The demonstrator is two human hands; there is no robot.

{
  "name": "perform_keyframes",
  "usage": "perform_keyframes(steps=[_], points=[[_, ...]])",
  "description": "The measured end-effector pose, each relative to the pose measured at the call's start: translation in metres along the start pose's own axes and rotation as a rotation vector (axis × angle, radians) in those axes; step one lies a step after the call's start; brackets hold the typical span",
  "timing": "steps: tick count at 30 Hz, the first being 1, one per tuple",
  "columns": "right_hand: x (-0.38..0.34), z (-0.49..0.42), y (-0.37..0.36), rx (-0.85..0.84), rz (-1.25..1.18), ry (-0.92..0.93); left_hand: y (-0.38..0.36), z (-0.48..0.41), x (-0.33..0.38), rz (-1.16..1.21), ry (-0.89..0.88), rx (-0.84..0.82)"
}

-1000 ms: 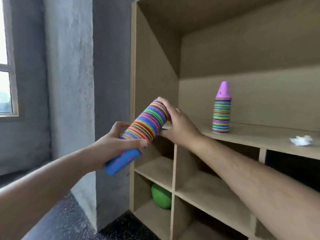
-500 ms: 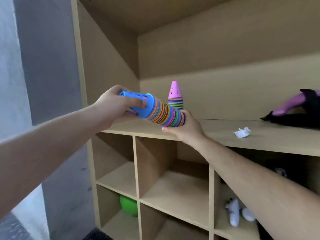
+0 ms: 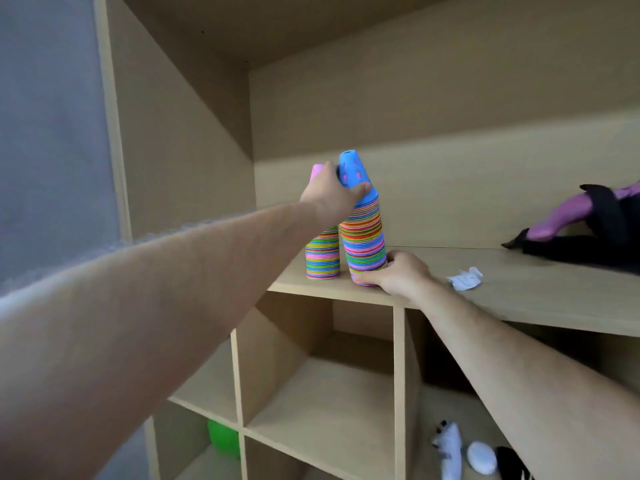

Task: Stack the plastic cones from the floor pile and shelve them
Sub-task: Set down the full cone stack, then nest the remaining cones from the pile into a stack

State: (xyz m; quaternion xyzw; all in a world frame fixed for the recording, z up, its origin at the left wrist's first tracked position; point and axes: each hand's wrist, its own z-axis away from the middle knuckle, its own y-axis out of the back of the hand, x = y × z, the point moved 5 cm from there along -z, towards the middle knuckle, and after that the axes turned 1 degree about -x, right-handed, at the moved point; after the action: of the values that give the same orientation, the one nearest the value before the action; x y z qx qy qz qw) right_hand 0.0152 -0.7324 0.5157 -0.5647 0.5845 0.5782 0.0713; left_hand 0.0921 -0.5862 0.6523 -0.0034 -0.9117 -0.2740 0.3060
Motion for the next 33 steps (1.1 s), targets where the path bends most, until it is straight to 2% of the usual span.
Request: perform_keyframes(steps=[7, 11, 15, 17, 18, 20, 21, 22, 24, 28, 33], points=[[0.002, -0.014, -0.011, -0.067, 0.099, -0.06, -0.05, -0.025, -0.004, -0.226, -0.01, 0.005], [0.002, -0.015, -0.011, -0.072, 0.223, -0.076, -0.053, -0.033, -0.022, -0.214, 0.101, 0.019], [0.0, -0.011, -0.011, -0.086, 0.31, -0.085, -0.048, -0.022, -0.031, -0.161, 0.027, -0.004], [-0.006, -0.003, -0.007, 0.034, 0.344, -0.019, -0.043, -0.008, -0.033, -0.143, -0.025, -0.015], [-0.011, 0.004, -0.003, 0.168, 0.329, 0.064, -0.038, 0.001, -0.034, -0.131, -0.056, -0.013], [-0.027, 0.03, 0.0, 0.451, 0.191, 0.318, -0.021, 0.024, -0.042, -0.119, -0.13, 0.018], [-0.038, 0.047, -0.004, 0.513, 0.118, 0.451, -0.011, 0.038, -0.049, -0.134, -0.163, 0.032], [-0.049, 0.063, -0.013, 0.499, 0.08, 0.552, 0.0, 0.053, -0.06, -0.162, -0.189, 0.044], [-0.073, 0.088, -0.043, 0.339, 0.084, 0.657, 0.022, 0.084, -0.087, -0.243, -0.201, 0.045], [-0.115, 0.14, -0.122, -0.015, 0.173, 0.727, 0.075, 0.164, -0.144, -0.431, -0.175, 0.036], [-0.143, 0.227, -0.24, -0.332, 0.226, 0.794, 0.145, 0.277, -0.233, -0.583, 0.07, -0.014]])
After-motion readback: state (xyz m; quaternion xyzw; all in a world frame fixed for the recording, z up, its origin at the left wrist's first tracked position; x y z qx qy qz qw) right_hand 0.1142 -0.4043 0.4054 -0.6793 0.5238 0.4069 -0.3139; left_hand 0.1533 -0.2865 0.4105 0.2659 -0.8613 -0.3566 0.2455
